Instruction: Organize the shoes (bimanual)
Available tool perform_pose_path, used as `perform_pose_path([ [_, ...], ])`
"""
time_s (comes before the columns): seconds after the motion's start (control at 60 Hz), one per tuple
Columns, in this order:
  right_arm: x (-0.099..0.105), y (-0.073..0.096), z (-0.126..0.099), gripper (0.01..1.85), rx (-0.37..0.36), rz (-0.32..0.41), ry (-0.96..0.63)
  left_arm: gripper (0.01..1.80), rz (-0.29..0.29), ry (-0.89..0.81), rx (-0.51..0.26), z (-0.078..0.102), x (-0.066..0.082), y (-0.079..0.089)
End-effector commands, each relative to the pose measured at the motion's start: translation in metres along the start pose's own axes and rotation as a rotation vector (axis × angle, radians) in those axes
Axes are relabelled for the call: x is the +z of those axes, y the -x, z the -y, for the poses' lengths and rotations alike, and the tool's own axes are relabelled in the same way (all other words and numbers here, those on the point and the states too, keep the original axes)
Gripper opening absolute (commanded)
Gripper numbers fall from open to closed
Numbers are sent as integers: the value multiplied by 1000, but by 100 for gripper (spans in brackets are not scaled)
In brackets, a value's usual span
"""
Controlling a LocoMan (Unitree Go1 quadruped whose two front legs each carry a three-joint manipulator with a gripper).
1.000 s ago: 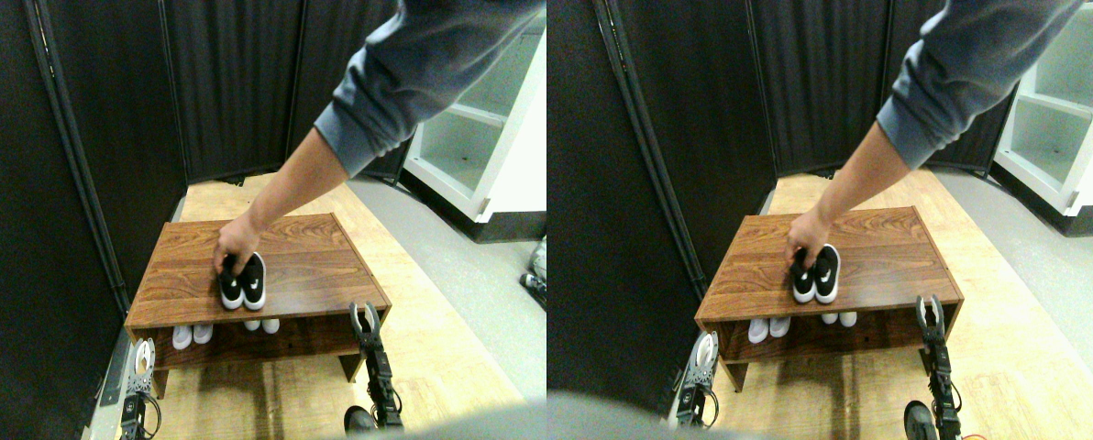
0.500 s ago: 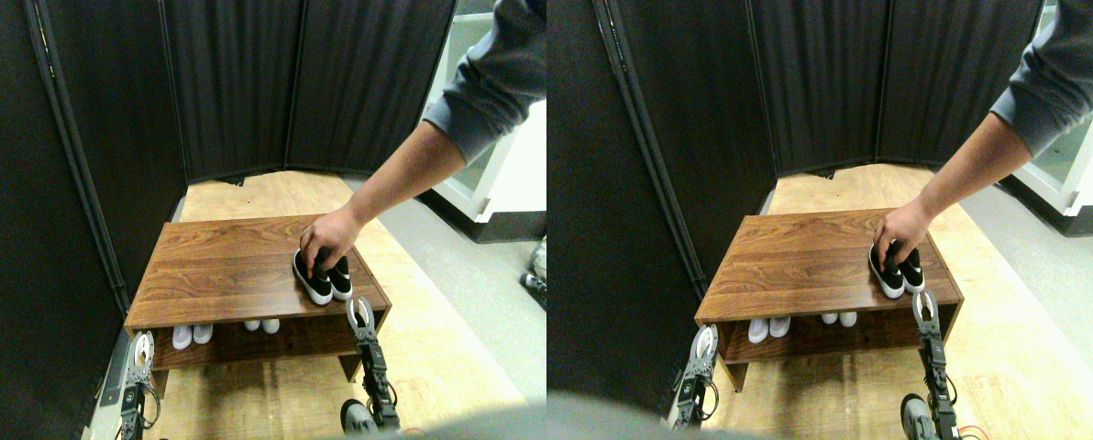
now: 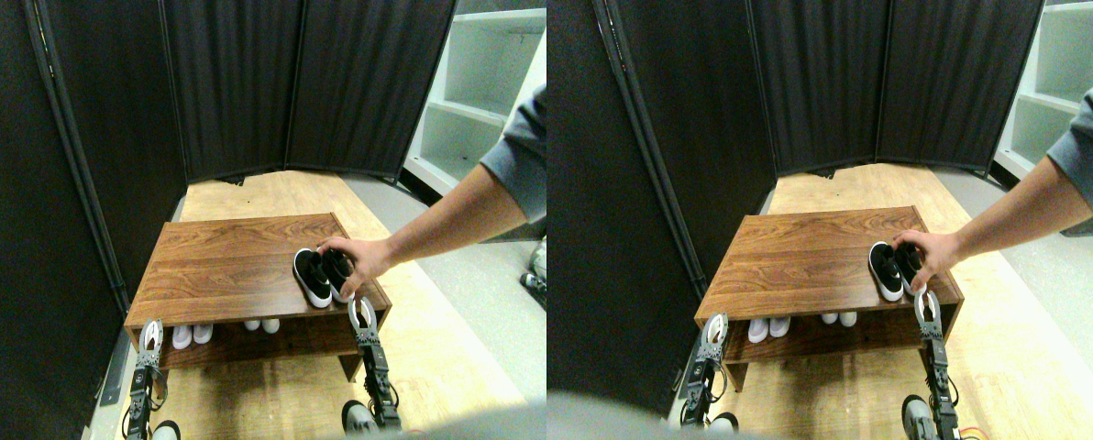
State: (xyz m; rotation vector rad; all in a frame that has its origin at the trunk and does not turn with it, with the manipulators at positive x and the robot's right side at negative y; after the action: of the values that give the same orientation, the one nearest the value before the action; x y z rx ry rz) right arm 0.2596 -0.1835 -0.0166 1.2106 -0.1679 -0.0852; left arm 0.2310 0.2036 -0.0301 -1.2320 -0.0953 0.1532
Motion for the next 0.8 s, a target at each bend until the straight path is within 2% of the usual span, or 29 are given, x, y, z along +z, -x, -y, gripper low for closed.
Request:
perform_pose_path([
  [0.017, 3, 0, -9, 14, 49, 13, 1, 1, 0, 8, -23, 3, -2, -1],
  [0.183, 5, 4, -11, 13, 53, 11, 6, 1, 23, 15, -9, 2, -3, 1],
  [0.283, 7, 8, -12, 18, 48, -1, -8, 1, 15, 9, -11, 1, -3, 1],
  [0.4, 11, 15, -13, 39, 1, -13, -27, 1, 28, 7, -3, 1, -5, 2],
  [0.467, 13, 20, -14, 61, -19, -29, -41, 1, 18, 14, -2, 1, -6, 1],
  [0.583, 19, 28, -15, 112, -49, -32, -45, 1, 9, 25, 1, 2, -7, -1],
  [0.733, 23, 28, -8, 132, -49, -38, -81, 1, 12, 23, 2, 4, -9, -3],
  [0.8, 24, 26, -4, 132, -62, -44, -147, 1, 10, 22, 3, 5, -10, -3],
])
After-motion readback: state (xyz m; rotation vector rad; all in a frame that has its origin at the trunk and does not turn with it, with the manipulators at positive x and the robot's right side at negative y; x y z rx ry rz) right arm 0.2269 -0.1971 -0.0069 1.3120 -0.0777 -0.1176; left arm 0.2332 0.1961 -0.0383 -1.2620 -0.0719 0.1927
